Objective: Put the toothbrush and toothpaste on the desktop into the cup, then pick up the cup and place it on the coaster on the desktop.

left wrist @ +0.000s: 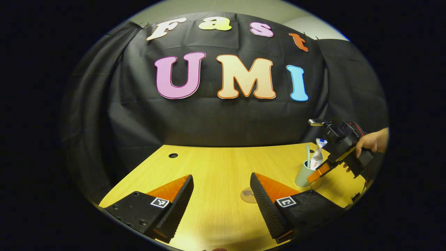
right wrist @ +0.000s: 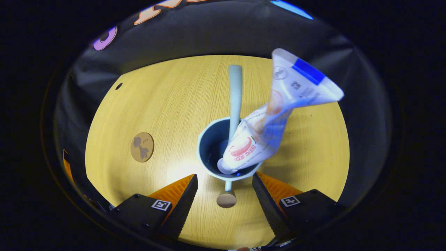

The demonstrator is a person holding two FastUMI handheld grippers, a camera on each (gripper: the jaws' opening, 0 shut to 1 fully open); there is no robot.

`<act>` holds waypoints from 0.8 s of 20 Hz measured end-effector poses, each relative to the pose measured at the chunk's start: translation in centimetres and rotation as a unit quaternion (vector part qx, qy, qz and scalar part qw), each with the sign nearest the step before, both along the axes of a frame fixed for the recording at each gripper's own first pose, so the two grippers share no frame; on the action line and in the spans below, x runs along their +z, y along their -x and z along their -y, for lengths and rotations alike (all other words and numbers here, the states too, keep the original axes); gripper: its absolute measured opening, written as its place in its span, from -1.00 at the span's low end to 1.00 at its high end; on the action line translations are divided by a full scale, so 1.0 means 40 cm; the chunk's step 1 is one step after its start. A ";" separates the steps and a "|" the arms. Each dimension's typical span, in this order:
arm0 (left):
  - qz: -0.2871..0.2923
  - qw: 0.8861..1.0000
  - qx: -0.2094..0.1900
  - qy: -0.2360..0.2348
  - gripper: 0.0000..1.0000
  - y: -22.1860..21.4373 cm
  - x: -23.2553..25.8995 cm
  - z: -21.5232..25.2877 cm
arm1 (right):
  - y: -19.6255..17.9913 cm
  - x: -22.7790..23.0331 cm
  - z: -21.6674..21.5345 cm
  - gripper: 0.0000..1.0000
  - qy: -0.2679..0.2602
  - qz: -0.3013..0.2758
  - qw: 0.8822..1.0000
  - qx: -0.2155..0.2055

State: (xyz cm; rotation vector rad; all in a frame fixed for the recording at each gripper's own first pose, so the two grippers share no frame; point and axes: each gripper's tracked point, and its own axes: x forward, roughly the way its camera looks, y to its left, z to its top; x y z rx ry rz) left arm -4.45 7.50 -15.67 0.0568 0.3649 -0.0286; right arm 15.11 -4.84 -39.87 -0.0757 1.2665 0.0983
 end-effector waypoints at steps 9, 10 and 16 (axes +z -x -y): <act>-0.007 1.000 0.010 0.005 0.90 0.013 -0.005 -0.024 | 0.012 -0.053 0.015 0.48 0.023 -0.049 0.998 0.010; -0.009 1.000 0.013 0.006 0.90 0.014 -0.007 -0.031 | 0.016 -0.053 0.023 0.46 0.023 -0.055 0.998 0.010; -0.014 1.000 0.021 0.009 0.90 0.020 -0.015 -0.039 | 0.027 -0.059 0.012 -0.36 0.019 -0.065 0.997 0.023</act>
